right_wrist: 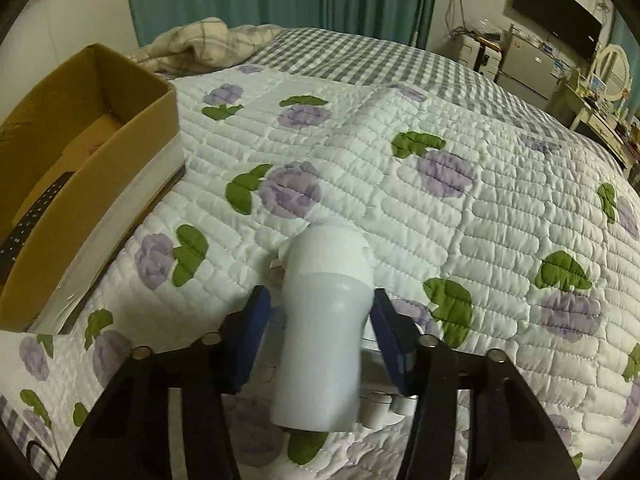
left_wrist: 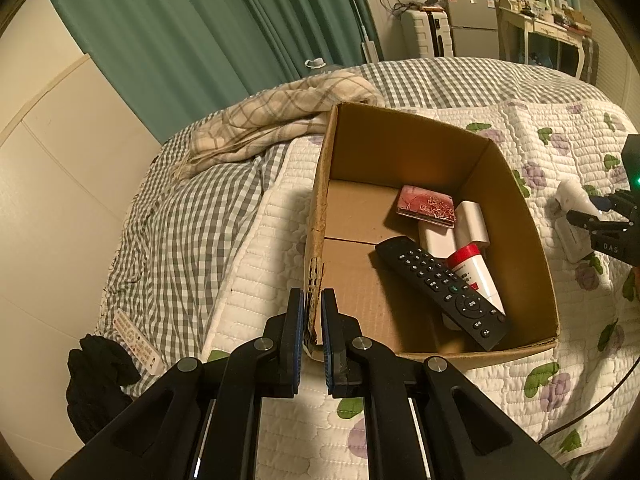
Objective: Organize rigid objects
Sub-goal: 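Grasp the white hair dryer by its body with the right gripper, then carry the hair dryer into the box and open the right gripper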
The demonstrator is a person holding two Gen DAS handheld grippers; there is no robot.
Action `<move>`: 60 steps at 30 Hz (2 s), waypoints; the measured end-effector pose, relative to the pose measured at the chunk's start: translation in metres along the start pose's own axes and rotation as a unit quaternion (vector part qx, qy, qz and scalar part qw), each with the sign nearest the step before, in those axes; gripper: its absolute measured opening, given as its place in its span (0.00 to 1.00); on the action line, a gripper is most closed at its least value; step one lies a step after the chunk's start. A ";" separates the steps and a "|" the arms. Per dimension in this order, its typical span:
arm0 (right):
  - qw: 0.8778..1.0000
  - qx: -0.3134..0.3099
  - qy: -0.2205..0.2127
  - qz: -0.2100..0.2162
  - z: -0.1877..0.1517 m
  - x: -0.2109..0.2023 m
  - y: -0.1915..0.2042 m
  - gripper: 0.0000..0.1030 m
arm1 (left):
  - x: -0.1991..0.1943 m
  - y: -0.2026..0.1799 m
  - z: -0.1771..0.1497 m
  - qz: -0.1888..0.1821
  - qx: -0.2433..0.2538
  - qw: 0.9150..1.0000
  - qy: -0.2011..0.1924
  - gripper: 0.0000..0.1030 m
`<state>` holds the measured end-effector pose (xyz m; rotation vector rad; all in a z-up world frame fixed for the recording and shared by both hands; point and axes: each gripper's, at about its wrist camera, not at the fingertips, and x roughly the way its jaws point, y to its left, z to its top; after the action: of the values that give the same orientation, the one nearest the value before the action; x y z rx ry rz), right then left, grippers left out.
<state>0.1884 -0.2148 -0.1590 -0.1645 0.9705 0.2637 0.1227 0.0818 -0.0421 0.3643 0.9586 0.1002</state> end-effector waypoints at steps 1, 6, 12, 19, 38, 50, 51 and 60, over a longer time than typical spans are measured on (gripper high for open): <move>1.000 -0.002 -0.002 -0.005 0.000 -0.001 0.001 0.42 | 0.000 0.000 0.000 0.000 0.000 1.000 0.000 0.07; 0.999 0.004 -0.031 -0.017 0.001 -0.016 -0.002 0.42 | 0.000 -0.001 0.000 0.000 0.000 1.000 -0.001 0.07; 0.995 -0.007 -0.100 -0.017 0.026 -0.075 0.008 0.42 | 0.001 -0.002 -0.001 -0.003 -0.001 1.000 -0.002 0.07; 0.980 -0.048 -0.192 0.032 0.082 -0.149 0.064 0.42 | 0.000 -0.004 0.000 -0.005 -0.002 1.000 -0.004 0.07; 0.984 -0.051 -0.118 0.125 0.111 -0.046 0.194 0.42 | 0.000 0.003 -0.001 -0.027 -0.011 1.000 -0.006 0.07; 0.983 -0.075 -0.129 0.110 0.104 -0.054 0.189 0.81 | 0.000 0.003 -0.002 -0.025 -0.012 1.000 -0.003 0.07; 0.982 -0.079 -0.139 0.101 0.103 -0.062 0.185 0.81 | 0.000 0.003 -0.002 -0.024 -0.011 1.000 -0.003 0.07; 0.980 -0.079 -0.184 0.013 0.097 -0.139 0.099 0.84 | -0.001 0.002 -0.002 -0.018 -0.010 1.000 -0.002 0.07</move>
<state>0.1611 -0.1158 0.0087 -0.2388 0.5842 0.3797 0.1205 0.0841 -0.0417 0.3277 0.9599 0.0769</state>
